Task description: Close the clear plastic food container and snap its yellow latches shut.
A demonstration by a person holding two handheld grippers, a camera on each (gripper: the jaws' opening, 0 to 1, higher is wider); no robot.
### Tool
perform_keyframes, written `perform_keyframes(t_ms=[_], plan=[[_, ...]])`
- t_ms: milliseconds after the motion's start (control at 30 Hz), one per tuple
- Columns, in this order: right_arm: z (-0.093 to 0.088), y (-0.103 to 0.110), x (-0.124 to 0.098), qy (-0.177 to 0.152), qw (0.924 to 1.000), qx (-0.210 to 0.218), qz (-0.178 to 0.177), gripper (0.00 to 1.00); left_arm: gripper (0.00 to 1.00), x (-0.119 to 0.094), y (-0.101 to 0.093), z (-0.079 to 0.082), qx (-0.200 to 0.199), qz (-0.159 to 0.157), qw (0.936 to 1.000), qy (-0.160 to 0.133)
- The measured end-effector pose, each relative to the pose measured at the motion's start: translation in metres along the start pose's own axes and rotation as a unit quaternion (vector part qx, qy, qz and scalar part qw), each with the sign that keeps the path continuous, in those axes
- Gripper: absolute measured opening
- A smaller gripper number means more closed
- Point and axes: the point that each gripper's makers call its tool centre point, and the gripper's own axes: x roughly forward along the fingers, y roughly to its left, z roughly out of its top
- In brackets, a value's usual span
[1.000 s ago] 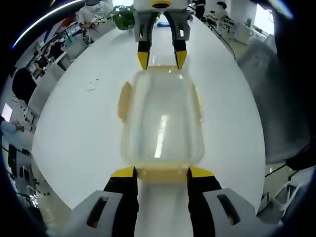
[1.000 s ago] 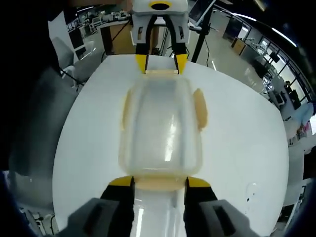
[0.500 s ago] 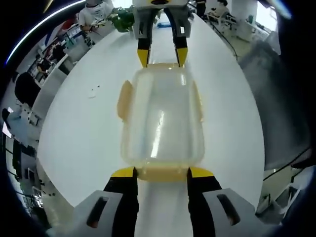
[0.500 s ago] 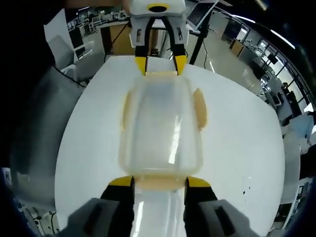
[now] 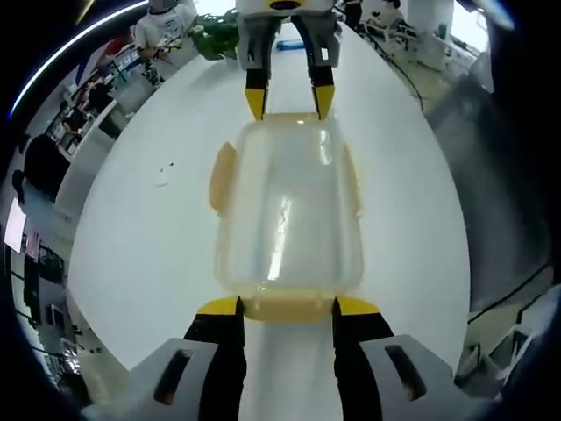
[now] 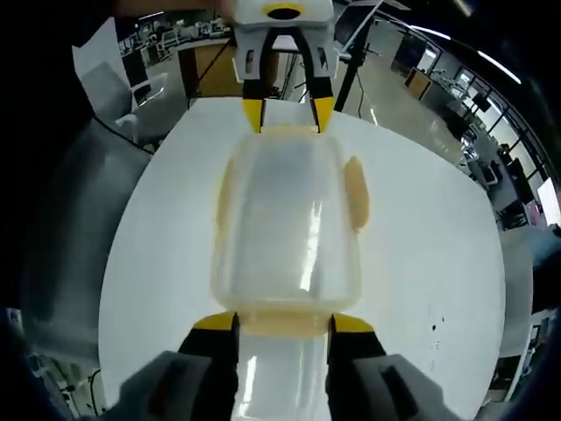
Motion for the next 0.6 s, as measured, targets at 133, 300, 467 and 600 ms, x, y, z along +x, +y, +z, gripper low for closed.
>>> perform_keyframes(t_ms=[133, 300, 467, 600], plan=[[-0.007, -0.003, -0.002, -0.003, 1.0000, 0.005, -0.005, 0.36, 0.35, 0.002, 0.005, 0.009, 0.010, 0.007, 0.9999, 0.003], [-0.012, -0.005, -0.006, -0.014, 0.9998, 0.010, -0.009, 0.36, 0.35, 0.003, 0.006, 0.015, 0.014, 0.007, 0.9998, 0.013], [-0.018, -0.007, -0.012, -0.016, 0.9997, 0.005, -0.018, 0.36, 0.35, 0.006, 0.004, 0.024, 0.008, 0.009, 0.9999, 0.010], [-0.026, -0.004, -0.016, -0.016, 0.9997, 0.007, -0.017, 0.36, 0.35, 0.010, 0.003, 0.031, 0.008, 0.007, 0.9999, 0.009]])
